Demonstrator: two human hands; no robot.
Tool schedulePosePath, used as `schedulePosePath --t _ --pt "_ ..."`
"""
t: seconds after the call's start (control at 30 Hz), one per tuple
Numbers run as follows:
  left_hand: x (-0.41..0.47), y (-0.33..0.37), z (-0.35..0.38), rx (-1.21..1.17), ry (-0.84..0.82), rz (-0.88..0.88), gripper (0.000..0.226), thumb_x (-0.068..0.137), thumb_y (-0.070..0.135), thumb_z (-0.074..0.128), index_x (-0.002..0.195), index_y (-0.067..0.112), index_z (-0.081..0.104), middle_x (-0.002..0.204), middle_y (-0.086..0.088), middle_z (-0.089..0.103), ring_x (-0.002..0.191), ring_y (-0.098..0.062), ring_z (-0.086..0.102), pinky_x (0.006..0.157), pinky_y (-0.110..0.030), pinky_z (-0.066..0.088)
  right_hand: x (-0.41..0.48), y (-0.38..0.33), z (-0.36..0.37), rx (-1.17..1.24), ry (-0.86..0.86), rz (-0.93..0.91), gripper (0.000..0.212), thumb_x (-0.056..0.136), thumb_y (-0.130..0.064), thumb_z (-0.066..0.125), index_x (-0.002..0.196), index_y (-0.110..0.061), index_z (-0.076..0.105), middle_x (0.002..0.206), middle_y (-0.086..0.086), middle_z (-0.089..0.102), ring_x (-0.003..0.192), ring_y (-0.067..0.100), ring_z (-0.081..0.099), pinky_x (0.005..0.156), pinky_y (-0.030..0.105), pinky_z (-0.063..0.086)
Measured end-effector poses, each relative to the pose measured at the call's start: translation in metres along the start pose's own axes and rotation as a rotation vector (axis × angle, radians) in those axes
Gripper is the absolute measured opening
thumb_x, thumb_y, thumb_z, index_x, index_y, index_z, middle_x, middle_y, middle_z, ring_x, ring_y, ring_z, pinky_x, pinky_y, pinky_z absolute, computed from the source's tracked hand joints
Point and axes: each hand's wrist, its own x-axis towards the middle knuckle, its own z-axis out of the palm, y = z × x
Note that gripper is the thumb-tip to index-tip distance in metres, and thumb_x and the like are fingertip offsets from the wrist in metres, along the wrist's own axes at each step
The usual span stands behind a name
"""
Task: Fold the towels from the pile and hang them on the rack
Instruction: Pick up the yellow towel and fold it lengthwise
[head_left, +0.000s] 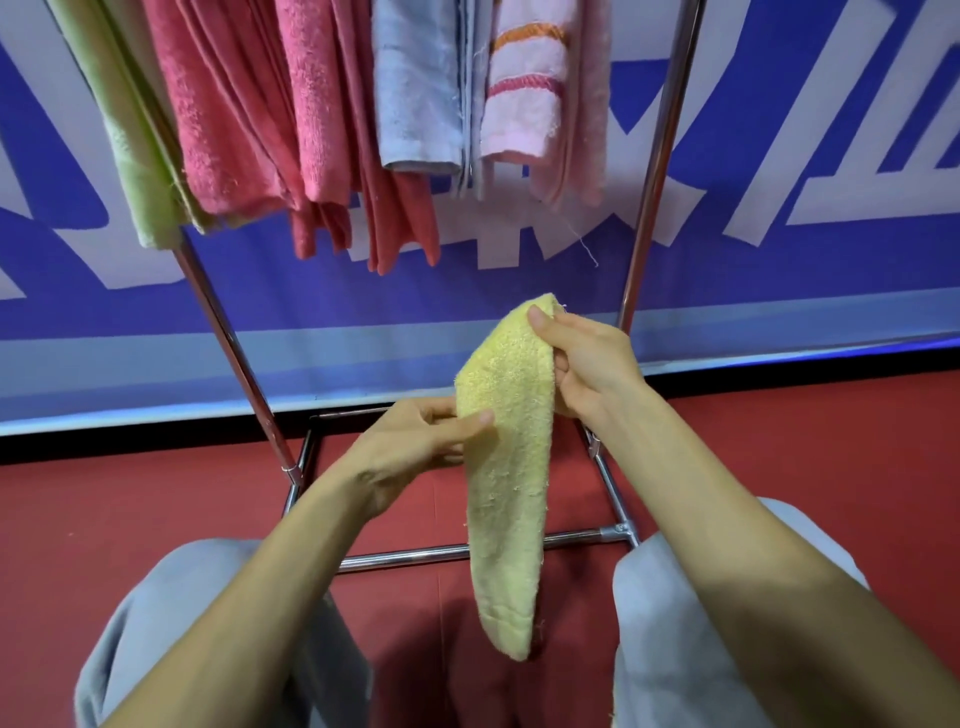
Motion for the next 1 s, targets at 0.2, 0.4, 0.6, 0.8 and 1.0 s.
schedulePosePath --t 0.2,0.4,0.6,0.8,1.0 --pt "0.001 0.003 0.012 -0.017 0.063 0.159 0.030 0.076 0.025 0.069 0.102 0.009 0.071 0.098 -0.005 0.074 0.087 -0.013 0.068 0.078 -0.026 0.051 -0.001 -0.005 -0.005 -0.023 0.068 0.030 0.026 0.084 -0.010 0.070 0.105 0.006 0.065 0.093 0.014 0.071 0.081 0.024 0.069 0.074 0.039 0.058" --pt "-0.002 0.011 0.017 -0.110 0.158 0.276 0.032 0.084 0.020 0.063 0.111 0.004 0.067 0.099 -0.013 0.073 0.086 -0.019 0.069 0.072 -0.027 0.055 0.001 0.002 -0.008 -0.075 0.000 0.109 0.021 0.094 -0.021 0.058 0.080 -0.006 0.063 0.060 0.002 0.067 0.052 0.013 0.064 0.054 0.028 0.052" --pt "-0.003 0.020 0.003 -0.328 0.294 0.237 0.028 0.090 0.022 0.062 0.103 -0.002 0.068 0.090 -0.017 0.064 0.076 -0.024 0.055 0.067 -0.031 0.044 0.000 0.013 -0.008 -0.353 -0.145 0.234 0.054 0.098 -0.047 0.041 0.122 -0.003 0.059 0.125 0.020 0.063 0.116 0.033 0.059 0.104 0.043 0.042" --pt "-0.003 0.022 -0.017 -0.574 0.348 0.060 0.008 0.089 0.012 0.063 0.086 0.004 0.064 0.072 -0.004 0.061 0.063 -0.012 0.055 0.053 -0.020 0.049 -0.001 0.032 -0.002 -0.438 -0.365 0.275 0.071 0.094 -0.061 0.033 0.125 -0.002 0.059 0.132 0.025 0.055 0.121 0.043 0.051 0.107 0.051 0.037" --pt "-0.001 0.017 -0.043 -0.754 0.407 -0.037 0.010 0.087 0.007 0.065 0.094 -0.001 0.065 0.083 -0.009 0.067 0.059 -0.011 0.065 0.064 -0.021 0.057 -0.008 0.032 0.003 -0.512 -0.528 0.205 0.032 0.093 -0.030 0.055 0.106 -0.004 0.068 0.102 0.007 0.070 0.096 0.015 0.064 0.091 0.031 0.048"
